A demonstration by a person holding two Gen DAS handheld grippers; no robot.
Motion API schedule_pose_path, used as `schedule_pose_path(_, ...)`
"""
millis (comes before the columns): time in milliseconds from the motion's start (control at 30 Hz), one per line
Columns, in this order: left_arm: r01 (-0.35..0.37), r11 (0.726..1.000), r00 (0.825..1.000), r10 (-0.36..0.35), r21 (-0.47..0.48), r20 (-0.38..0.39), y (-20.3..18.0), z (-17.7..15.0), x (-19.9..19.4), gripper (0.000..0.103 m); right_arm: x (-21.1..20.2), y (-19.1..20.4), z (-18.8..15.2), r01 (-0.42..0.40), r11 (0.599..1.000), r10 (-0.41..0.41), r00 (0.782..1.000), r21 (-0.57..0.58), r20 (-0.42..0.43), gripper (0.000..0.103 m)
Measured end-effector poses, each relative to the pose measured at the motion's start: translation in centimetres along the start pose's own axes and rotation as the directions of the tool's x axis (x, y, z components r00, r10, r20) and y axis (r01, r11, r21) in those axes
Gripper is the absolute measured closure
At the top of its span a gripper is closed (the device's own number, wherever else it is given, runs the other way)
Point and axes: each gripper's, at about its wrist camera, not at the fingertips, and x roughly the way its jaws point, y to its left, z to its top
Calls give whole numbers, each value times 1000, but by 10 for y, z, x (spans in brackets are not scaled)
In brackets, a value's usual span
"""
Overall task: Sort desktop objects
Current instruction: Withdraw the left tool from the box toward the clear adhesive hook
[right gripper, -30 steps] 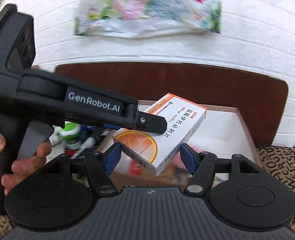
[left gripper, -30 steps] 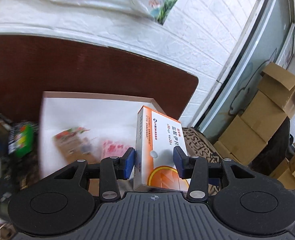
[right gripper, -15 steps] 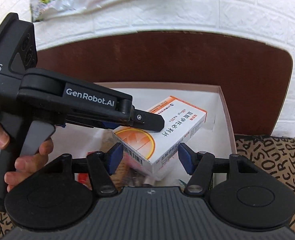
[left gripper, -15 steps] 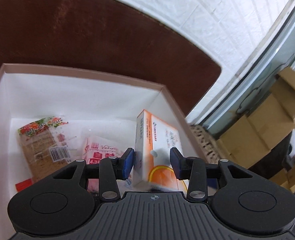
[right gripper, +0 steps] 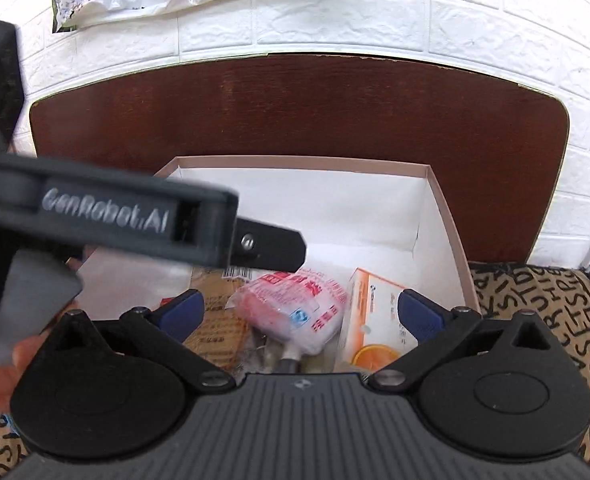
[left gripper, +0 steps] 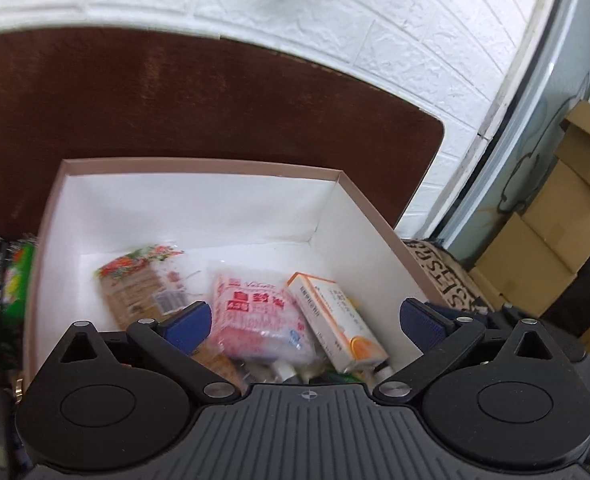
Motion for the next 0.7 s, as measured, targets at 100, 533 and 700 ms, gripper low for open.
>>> schedule_pose_path(100,-16,998,1000,14,56,27,-8,-8,-20,0,-11,8,-1,13,1000,-13,1000,9,18,0)
schedule_pose_path(533,-152,980,965,120,125,231,-19,-70,-140,0,-83,67,-28,58,995,-63,996,81,57,0)
schedule_pose_path(700,-214,974,969,203,68,138,1,-104,-174,0,-101,100,-50,56,992,-61,997,110,41,0)
